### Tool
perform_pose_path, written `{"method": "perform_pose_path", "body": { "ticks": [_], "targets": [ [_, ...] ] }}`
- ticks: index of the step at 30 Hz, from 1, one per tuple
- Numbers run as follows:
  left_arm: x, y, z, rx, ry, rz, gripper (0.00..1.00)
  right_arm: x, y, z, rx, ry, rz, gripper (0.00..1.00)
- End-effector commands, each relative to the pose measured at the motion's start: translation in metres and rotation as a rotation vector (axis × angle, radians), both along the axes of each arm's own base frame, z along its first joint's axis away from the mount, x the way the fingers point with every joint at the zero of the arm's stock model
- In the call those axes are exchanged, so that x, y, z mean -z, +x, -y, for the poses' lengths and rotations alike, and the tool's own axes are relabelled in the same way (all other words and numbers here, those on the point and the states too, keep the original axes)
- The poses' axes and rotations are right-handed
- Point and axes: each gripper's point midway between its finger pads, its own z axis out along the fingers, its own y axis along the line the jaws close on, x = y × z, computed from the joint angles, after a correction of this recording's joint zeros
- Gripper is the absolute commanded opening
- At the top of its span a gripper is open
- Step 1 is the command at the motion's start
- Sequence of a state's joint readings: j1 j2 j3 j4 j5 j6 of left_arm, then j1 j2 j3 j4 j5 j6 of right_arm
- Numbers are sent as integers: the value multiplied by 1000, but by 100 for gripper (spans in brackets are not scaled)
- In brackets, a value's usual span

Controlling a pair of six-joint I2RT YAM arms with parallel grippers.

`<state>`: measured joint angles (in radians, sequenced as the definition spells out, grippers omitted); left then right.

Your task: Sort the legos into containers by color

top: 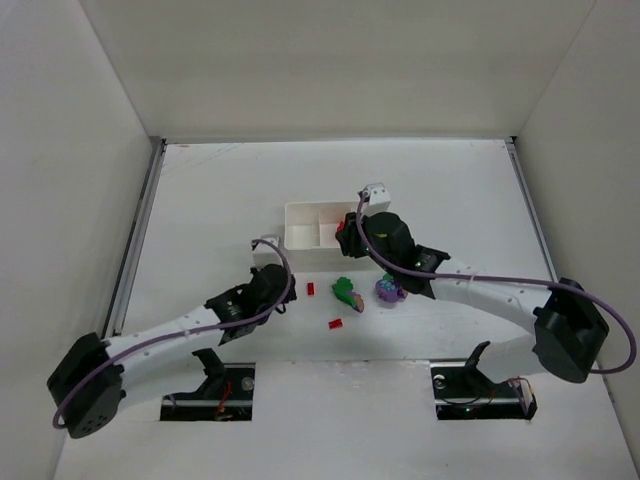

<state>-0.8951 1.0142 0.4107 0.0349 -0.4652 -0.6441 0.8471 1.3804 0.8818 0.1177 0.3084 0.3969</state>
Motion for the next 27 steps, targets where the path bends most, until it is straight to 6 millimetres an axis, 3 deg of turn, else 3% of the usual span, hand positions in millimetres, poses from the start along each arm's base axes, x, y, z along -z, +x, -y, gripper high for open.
{"method": "perform_pose_path", "body": {
  "ticks": [1, 4, 8, 14, 19, 27],
  "targets": [
    [-68, 16, 5, -49, -129, 115, 12, -6, -9, 0, 0, 18, 21, 41],
    [-105, 35, 20, -40, -182, 159, 13, -4, -14, 11, 34, 30, 20, 42],
    [-120, 71, 54, 9, -172, 173, 14, 5, -25, 25, 47, 37, 2, 43],
    [-107, 122, 95, 51, -106, 127, 16, 27, -53, 40, 33, 18, -46, 44],
    [-83, 144, 114, 70, -59, 76, 19, 36, -69, 47, 21, 6, -63, 45],
    [-74, 157, 129, 93, -31, 71, 46, 35, -82, 35, -34, -3, -62, 49]
  ]
}}
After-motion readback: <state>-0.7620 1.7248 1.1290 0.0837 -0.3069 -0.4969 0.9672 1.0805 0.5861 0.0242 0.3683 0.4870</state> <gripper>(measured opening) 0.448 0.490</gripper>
